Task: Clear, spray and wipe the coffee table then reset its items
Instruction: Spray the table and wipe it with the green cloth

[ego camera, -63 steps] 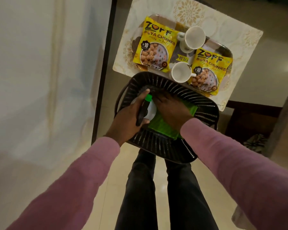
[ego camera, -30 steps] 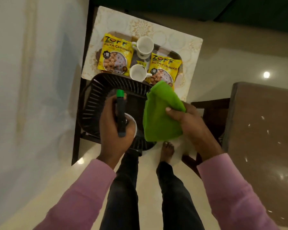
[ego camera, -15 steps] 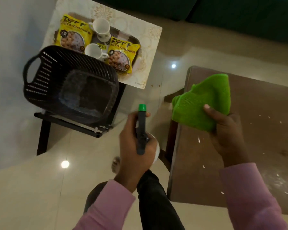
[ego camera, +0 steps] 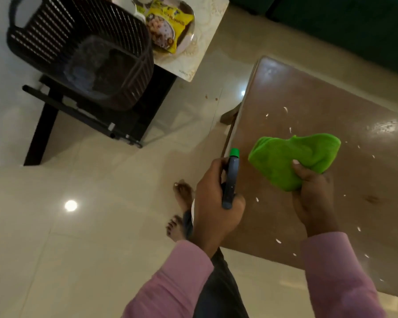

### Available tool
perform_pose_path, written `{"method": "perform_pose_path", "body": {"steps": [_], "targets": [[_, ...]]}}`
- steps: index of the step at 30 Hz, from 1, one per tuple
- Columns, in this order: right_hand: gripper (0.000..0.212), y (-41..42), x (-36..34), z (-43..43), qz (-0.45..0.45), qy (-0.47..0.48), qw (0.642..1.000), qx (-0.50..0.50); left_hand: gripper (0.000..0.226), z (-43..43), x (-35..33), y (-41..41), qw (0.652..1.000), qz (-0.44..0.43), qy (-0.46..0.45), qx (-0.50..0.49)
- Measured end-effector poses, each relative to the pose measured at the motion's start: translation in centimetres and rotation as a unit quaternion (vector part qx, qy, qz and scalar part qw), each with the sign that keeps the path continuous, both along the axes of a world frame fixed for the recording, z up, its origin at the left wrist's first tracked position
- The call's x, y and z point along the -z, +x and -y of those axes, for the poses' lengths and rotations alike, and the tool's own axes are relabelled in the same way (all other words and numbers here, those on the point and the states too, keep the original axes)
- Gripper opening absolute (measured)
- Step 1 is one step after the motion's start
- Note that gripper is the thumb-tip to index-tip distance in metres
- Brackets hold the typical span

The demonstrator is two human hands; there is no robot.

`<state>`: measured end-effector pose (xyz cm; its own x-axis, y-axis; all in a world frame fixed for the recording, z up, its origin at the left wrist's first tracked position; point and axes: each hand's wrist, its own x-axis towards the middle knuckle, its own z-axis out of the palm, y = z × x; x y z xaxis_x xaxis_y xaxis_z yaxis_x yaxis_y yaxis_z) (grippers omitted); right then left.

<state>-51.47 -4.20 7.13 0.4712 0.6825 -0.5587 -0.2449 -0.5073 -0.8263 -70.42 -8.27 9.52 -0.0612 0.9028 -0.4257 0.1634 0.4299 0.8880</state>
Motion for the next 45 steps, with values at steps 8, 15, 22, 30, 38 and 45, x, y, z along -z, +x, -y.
{"method": "perform_pose_path", "body": {"steps": [8, 15, 22, 30, 38, 45], "targets": [[0.01, 5.9, -1.3, -0.1, 0.072, -0.042, 0.996, -0.046, 0.047, 2.5, -0.1, 6.0, 0.998, -0.019, -0.06, -0.004], [0.013, 15.2, 0.9, -7.7, 0.137, -0.008, 0.987, -0.081, 0.034, 0.7, 1.2, 12.9, 0.99, -0.106, -0.051, -0.072], [0.033, 19.9, 2.2, -16.9, 0.276, 0.018, 0.943, -0.186, 0.017, -3.9, 3.2, 20.4, 0.976, -0.117, -0.08, -0.165], [0.039, 17.2, 5.4, -21.7, 0.296, 0.048, 0.907, -0.294, 0.017, -8.7, 5.9, 24.2, 0.957, -0.138, -0.126, -0.221], [0.035, 14.8, 7.9, -22.6, 0.324, 0.022, 0.896, -0.303, 0.032, -10.0, 7.1, 24.7, 0.941, -0.157, -0.15, -0.261], [0.046, 9.9, 9.4, -23.5, 0.315, 0.101, 0.854, -0.401, 0.014, -7.5, 6.1, 24.3, 0.92, -0.11, -0.11, -0.358]]}}
